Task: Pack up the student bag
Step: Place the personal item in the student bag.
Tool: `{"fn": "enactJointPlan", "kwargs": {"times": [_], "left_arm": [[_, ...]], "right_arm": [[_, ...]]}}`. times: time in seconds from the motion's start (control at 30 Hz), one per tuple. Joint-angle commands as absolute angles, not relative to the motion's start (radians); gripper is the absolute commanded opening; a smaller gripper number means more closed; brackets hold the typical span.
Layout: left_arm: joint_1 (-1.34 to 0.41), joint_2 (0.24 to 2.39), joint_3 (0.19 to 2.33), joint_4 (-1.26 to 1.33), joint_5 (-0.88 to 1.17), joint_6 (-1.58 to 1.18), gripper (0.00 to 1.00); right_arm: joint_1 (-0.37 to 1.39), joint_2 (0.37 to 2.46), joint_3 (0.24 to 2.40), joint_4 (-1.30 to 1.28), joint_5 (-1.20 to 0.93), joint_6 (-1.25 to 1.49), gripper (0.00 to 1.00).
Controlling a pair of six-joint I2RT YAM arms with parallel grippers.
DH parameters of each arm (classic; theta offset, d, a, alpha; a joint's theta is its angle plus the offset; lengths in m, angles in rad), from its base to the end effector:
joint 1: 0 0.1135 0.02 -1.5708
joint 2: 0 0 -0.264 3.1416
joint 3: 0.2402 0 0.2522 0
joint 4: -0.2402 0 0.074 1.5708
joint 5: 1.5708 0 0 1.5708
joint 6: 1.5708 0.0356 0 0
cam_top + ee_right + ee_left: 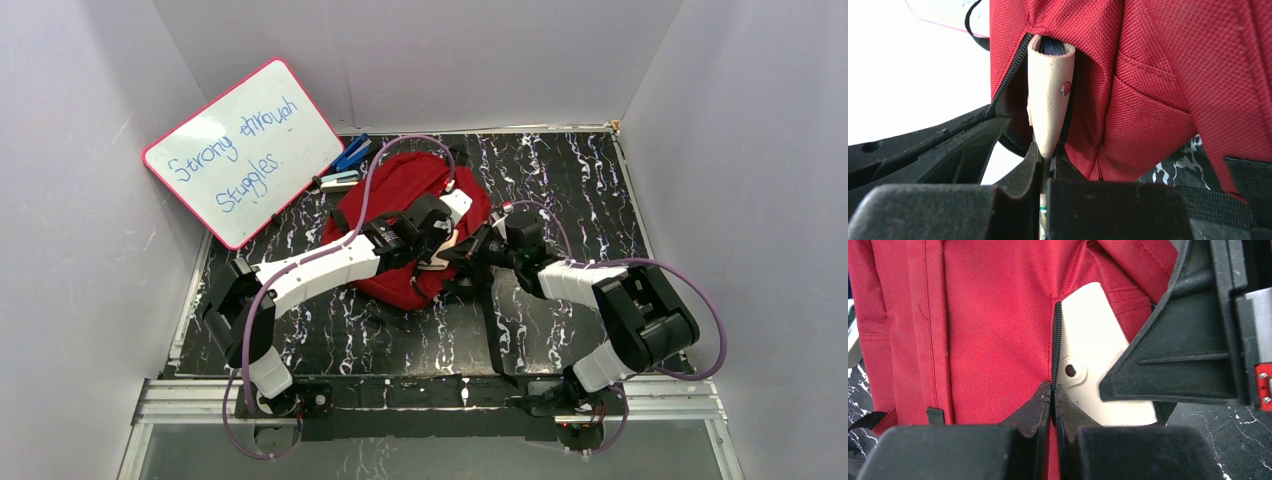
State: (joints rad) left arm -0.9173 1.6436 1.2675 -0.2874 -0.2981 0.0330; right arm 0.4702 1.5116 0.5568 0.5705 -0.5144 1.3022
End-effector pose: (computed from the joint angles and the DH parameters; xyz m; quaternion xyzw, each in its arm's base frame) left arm 0.2358 -0.2907 0.2761 0.3488 0.8202 -0.0648 0.4488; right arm 0.2526 0.1480 0.1724 0.1940 0.7909 0.5522 0.1785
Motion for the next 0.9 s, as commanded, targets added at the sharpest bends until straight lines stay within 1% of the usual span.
{"fn": "enactJointPlan", "kwargs": {"times": [0.0, 0.2, 0.4, 0.6, 0.7, 0.87], "left_arm": [[-0.930, 1.579, 1.302, -0.291, -0.248, 0.014, 0.00], [-0.930, 1.576, 1.306, -0.295, -0.226, 0.006, 0.00], [-0.930, 1.575, 1.306, -0.300, -0.233, 0.006, 0.00], [-0.930, 1.575, 1.311, -0.302, -0.224, 0.007, 0.00], [-0.930, 1.577, 1.314, -0.304, -0.217, 0.007, 0.00], [-0.930, 1.579, 1.323, -0.306, -0.218, 0.007, 0.00]], "right_arm": [[0.503, 1.495, 0.655, 0.499, -0.304, 1.190, 0.00], [0.546, 1.563, 0.647, 0.609, -0.308, 1.238, 0.00], [0.593, 1.635, 0.688, 0.703, -0.379, 1.255, 0.00], [0.629, 1.646, 0.694, 0.721, -0.329, 1.244, 0.00], [0.630, 1.679, 0.717, 0.724, -0.300, 1.229, 0.02], [0.647, 1.734, 0.723, 0.792, -0.267, 1.255, 0.02]]}}
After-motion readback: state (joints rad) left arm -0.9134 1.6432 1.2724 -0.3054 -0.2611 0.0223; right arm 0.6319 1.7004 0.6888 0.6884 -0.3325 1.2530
